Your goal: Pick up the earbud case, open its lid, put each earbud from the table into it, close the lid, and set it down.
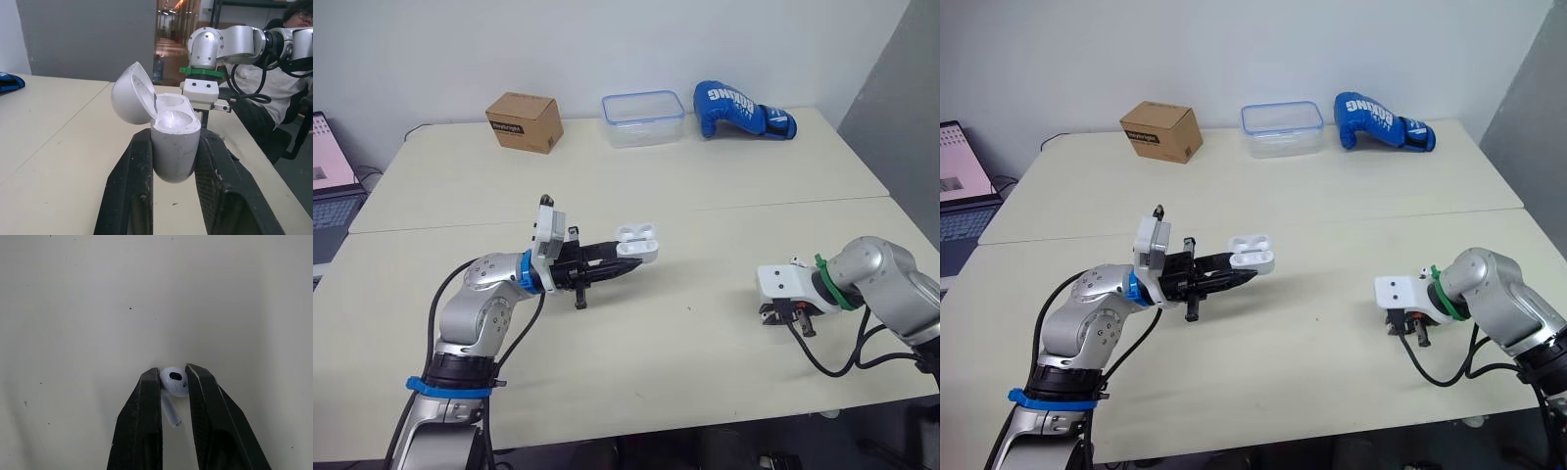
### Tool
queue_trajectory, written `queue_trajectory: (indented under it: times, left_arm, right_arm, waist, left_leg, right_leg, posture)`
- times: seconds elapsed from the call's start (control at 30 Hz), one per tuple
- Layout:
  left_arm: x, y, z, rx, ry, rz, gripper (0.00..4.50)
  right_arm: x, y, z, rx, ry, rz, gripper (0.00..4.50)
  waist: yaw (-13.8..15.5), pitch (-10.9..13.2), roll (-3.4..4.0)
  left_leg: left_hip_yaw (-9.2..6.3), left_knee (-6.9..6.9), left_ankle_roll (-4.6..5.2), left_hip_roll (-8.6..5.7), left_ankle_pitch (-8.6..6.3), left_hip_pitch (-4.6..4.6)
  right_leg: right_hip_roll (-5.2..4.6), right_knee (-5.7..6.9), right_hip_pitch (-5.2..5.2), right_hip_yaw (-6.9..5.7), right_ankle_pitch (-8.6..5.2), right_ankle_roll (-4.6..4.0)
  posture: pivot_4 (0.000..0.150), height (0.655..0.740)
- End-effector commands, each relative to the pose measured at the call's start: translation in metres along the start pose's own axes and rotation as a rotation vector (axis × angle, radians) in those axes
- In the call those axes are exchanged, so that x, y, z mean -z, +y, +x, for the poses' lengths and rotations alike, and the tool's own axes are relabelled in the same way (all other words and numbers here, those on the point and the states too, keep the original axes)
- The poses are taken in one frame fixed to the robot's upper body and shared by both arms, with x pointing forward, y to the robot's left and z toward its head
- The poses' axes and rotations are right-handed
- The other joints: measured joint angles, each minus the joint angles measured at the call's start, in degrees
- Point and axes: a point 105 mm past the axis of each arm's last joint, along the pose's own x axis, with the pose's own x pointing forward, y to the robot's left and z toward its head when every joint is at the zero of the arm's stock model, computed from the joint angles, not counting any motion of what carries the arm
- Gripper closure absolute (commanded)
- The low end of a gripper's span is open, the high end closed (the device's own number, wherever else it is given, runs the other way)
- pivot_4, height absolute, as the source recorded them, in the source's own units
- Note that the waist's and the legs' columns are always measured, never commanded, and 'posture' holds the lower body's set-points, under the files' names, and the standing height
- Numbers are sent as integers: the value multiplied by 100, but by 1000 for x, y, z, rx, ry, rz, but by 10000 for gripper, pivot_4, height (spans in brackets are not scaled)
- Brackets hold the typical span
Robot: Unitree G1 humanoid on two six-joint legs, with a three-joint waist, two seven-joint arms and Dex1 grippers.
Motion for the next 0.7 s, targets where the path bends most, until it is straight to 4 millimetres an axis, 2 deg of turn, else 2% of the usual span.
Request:
queue_trajectory:
  times: [0.03,0.13,0.17,0.27,0.7]
  left_arm:
    - [-4,-1,-1,8,-3,30,37290]
    - [-4,-1,-1,6,-1,30,37290]
    - [-4,-1,-1,6,0,31,37290]
    - [-4,-1,-1,7,1,31,37290]
    - [-4,3,5,12,-10,38,37290]
  right_arm:
    - [0,-2,0,15,8,-13,41246]
    - [1,-2,0,10,17,-8,41246]
    - [1,-1,-2,12,26,-17,33928]
    - [0,1,-5,14,45,-43,25072]
    - [-19,10,-8,9,176,-161,25072]
  waist:
    - [0,0,-1]
    - [0,-1,-2]
    - [1,-1,-2]
    - [0,-1,-1]
    - [1,-1,-1]
  left_leg:
    - [0,0,0,0,0,1]
    - [-1,1,0,0,0,3]
    - [-1,1,0,0,0,4]
    - [-2,1,0,0,0,4]
    - [-1,0,0,-1,0,2]
  right_leg:
    - [0,0,1,0,0,0]
    - [0,1,4,-1,0,0]
    - [0,1,5,-1,0,0]
    - [0,0,5,-2,0,0]
    - [0,-1,2,-1,0,0]
  posture:
    - [1500,7307]
    - [1500,7307]
    - [1500,7307]
    - [1500,7307]
    - [1500,7307]
